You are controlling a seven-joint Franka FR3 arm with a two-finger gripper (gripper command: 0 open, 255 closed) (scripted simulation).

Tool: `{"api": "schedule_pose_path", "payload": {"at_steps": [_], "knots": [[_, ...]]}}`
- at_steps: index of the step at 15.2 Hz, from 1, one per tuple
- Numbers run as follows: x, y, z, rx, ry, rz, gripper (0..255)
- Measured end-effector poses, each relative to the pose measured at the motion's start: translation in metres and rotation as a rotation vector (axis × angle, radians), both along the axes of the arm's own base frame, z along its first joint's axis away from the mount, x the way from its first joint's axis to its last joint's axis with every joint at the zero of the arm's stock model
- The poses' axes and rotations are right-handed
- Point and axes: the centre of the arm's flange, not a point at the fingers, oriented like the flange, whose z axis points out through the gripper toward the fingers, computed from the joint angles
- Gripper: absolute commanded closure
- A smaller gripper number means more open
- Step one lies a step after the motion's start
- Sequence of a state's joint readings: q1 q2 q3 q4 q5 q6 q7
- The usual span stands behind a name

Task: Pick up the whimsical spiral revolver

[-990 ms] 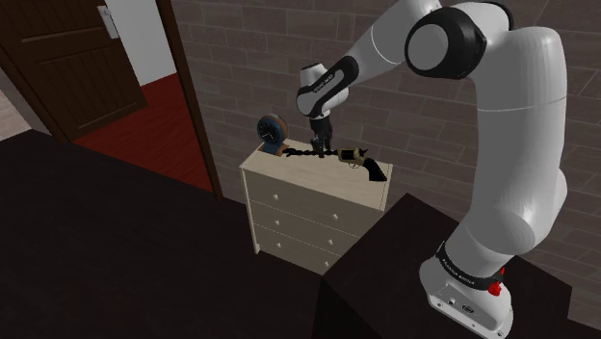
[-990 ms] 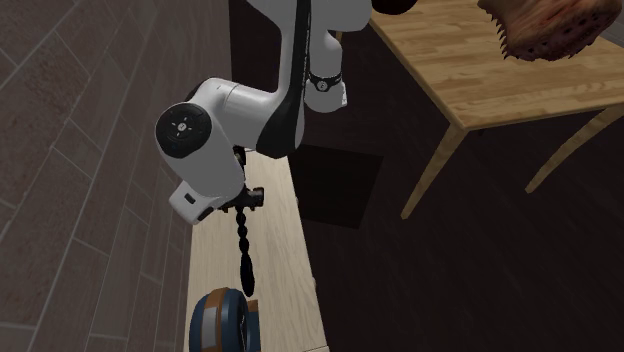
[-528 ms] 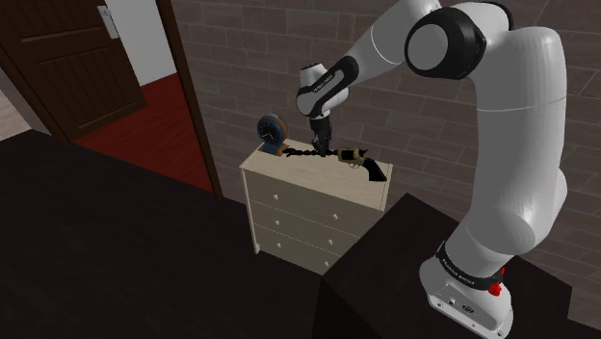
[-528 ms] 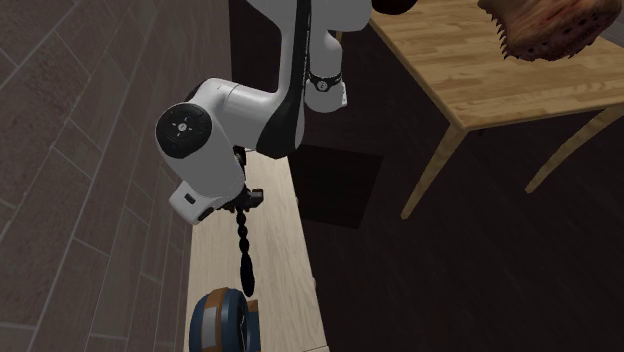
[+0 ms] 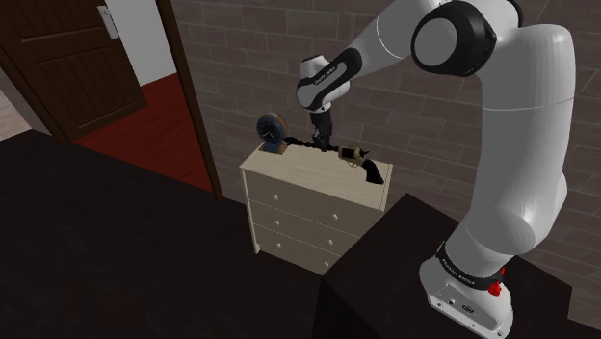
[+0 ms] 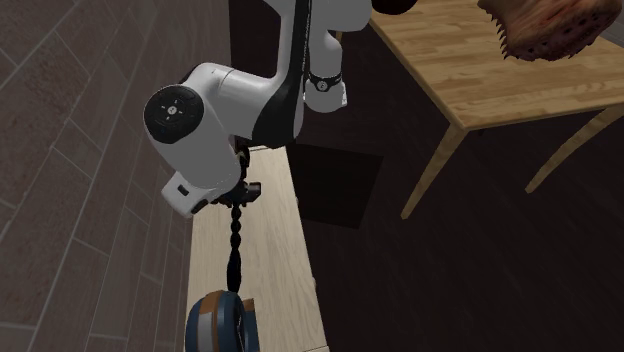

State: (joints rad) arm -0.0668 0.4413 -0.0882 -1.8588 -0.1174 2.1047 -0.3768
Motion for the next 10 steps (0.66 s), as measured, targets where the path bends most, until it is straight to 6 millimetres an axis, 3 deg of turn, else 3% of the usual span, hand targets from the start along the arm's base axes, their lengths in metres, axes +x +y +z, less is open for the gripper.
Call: {"api": "schedule_pose_path", "payload": {"at_steps": [10], "knots": [[0.000,0.000,0.051,0.000,0.000,0.000,255]]}}
